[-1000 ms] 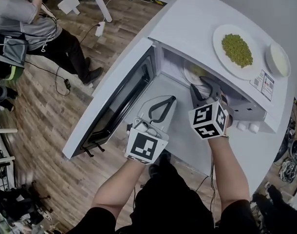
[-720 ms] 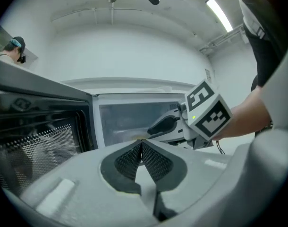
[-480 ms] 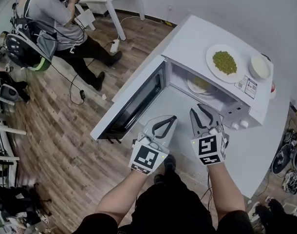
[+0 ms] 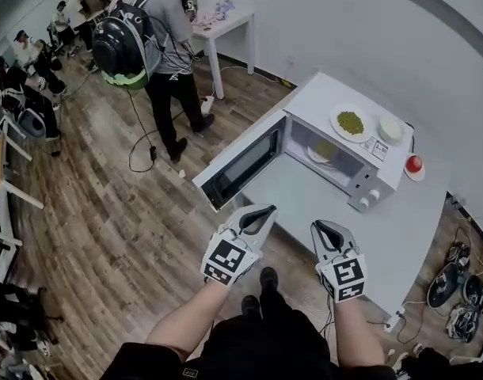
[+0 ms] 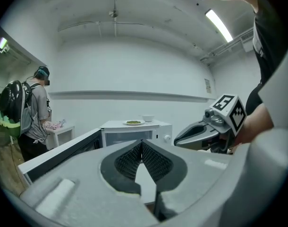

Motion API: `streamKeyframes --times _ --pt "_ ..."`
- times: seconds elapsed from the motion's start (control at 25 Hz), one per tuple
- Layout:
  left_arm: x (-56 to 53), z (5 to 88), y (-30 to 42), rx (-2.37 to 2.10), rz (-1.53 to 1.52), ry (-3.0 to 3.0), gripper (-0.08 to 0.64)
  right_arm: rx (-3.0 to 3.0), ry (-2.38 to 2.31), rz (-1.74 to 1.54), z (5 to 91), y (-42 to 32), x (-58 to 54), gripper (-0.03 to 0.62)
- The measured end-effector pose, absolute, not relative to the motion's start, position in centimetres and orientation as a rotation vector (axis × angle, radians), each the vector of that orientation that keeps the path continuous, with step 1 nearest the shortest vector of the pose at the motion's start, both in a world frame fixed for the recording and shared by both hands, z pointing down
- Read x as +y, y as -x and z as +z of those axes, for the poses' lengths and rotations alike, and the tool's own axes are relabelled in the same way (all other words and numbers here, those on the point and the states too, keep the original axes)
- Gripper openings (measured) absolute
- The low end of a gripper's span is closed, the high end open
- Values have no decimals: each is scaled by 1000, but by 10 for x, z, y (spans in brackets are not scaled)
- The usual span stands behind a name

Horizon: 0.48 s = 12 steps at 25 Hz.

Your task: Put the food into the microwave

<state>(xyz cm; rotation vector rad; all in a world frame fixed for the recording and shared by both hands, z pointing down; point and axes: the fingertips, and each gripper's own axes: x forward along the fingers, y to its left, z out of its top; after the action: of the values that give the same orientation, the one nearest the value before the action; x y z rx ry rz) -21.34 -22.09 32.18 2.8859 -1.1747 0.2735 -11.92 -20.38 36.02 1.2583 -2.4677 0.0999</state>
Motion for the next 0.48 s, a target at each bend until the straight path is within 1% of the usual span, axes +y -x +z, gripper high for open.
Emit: streamKeyframes --times 0.28,0.48 --pt "-151 305 216 -1170 314 -2896 8 -2565 -1256 97 317 104 -130 29" --pt "-112 299 210 -1154 315 -2852 8 -2651 -1299 207 292 73 -104 20"
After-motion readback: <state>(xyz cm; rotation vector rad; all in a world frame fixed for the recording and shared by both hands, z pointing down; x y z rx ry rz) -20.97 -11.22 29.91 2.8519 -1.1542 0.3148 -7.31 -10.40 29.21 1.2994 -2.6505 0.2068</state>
